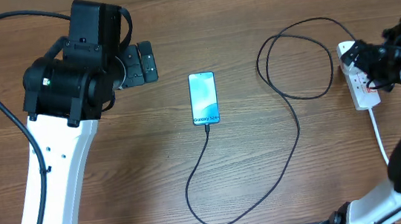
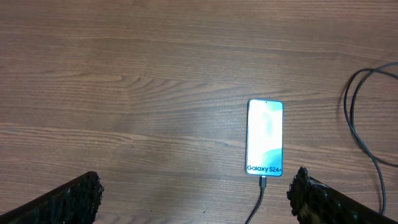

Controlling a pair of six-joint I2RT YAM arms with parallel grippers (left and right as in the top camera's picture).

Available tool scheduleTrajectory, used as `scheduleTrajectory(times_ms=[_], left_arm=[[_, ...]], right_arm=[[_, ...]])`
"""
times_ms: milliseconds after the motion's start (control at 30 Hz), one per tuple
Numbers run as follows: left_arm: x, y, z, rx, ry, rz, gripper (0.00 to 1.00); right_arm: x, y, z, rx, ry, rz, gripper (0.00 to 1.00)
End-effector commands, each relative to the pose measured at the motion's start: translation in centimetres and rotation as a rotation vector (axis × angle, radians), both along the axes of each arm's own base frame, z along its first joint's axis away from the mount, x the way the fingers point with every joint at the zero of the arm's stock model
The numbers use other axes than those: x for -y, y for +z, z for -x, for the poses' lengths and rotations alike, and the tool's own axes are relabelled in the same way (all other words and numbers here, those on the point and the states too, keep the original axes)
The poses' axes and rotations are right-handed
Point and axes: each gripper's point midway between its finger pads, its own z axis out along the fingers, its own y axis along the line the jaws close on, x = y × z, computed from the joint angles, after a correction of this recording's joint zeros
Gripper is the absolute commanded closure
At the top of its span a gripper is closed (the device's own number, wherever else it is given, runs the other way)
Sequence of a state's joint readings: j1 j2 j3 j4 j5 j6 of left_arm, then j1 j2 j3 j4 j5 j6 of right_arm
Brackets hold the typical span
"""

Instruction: Plug charger to phone and switch on socket

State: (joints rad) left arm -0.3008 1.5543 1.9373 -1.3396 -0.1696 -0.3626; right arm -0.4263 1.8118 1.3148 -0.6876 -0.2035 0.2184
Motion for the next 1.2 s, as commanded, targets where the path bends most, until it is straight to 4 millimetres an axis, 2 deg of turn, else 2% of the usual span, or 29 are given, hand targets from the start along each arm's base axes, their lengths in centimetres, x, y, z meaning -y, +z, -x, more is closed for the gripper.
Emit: scheduleTrajectory(times_ms=[0, 167, 267, 400, 533, 767, 1167], left_arm=[[-0.3, 0.3, 0.0, 0.012, -0.006, -0.022, 0.0], [-0.3, 0.3, 0.0, 0.012, -0.006, -0.022, 0.0], [-0.3, 0.3, 0.0, 0.012, -0.006, -0.022, 0.0], [-0.3, 0.3, 0.0, 0.011, -0.006, -0.022, 0.0], [-0.3, 0.3, 0.0, 0.011, -0.006, -0.022, 0.0], [-0.3, 0.3, 0.0, 0.012, -0.006, -0.022, 0.0], [-0.3, 0.3, 0.0, 0.011, -0.006, -0.022, 0.0]], right_arm=[[-0.1, 8.2, 1.2, 0.145, -0.071, 0.067, 0.01], [-2.8, 15.5, 4.4, 0.271, -0.065, 0.1, 0.0], [-4.6, 19.1, 6.4, 0.352, -0.043, 0.123, 0.0], [-6.0, 22.8, 9.3, 0.449, -0.032, 0.155, 0.0], [-6.7, 25.5, 11.1, 0.533, -0.032, 0.184, 0.0], [-6.8, 25.7, 11.3, 0.542, -0.032, 0.188, 0.0], [-6.1, 22.9, 9.4, 0.449, -0.032, 0.155, 0.0]])
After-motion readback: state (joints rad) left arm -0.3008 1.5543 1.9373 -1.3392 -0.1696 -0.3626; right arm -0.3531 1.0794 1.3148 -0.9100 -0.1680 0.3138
